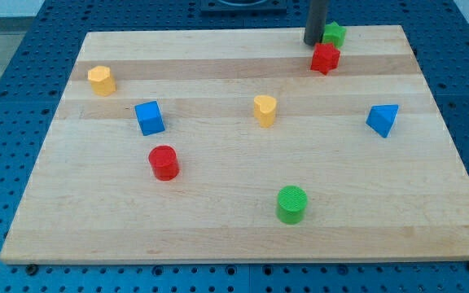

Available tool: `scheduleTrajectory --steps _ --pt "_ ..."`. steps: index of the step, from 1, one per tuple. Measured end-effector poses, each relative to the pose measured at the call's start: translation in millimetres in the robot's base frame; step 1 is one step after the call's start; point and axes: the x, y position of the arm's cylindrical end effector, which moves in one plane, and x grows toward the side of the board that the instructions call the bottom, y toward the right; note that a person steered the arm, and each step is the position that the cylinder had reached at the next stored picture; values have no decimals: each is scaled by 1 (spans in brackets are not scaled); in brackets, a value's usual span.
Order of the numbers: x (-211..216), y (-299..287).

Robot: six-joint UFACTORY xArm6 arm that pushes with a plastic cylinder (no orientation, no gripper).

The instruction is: Move the yellow hexagon towards center of the board

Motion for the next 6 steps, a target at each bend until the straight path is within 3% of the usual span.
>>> scheduleTrajectory --steps 4,6 --pt "-1 -224" --pt "-1 -364"
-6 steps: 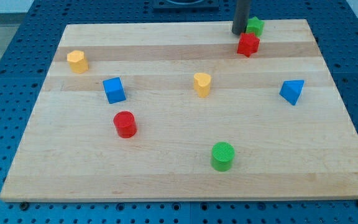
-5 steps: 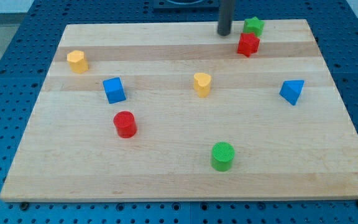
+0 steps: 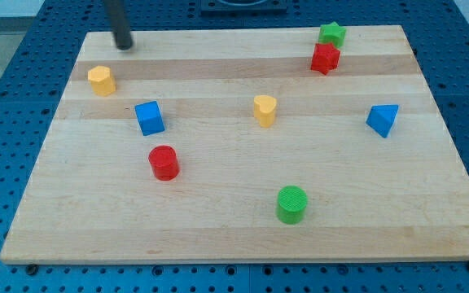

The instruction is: Move the yellow hexagon towards center of the board

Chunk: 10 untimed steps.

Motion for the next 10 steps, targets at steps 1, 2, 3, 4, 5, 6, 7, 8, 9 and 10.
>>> scheduleTrajectory --steps 1,2,3,4,5,6,7,8,9,10 --pt "19 -56" --pt "31 -58" --pt "49 -58" --pt "102 -58" --pt "103 -58" --pt "103 -55" --pt "103 -8" --pt "103 35" --pt "103 71" --pt "103 104"
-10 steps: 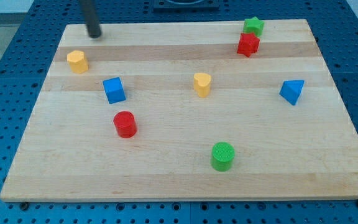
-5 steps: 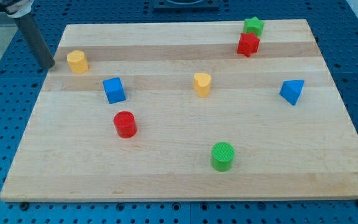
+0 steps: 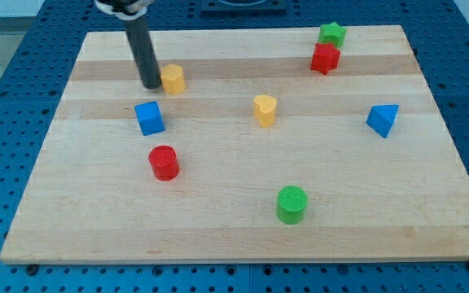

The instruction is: Move the yellow hexagon towards center of the board

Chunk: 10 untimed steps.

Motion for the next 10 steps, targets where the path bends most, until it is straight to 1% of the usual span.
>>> scheduleTrajectory --steps 2,6,7,8,9,10 --pt "-18 69" --pt "-18 193" --pt "-8 197" --pt "-8 197" --pt "-13 167" --pt "-3 150"
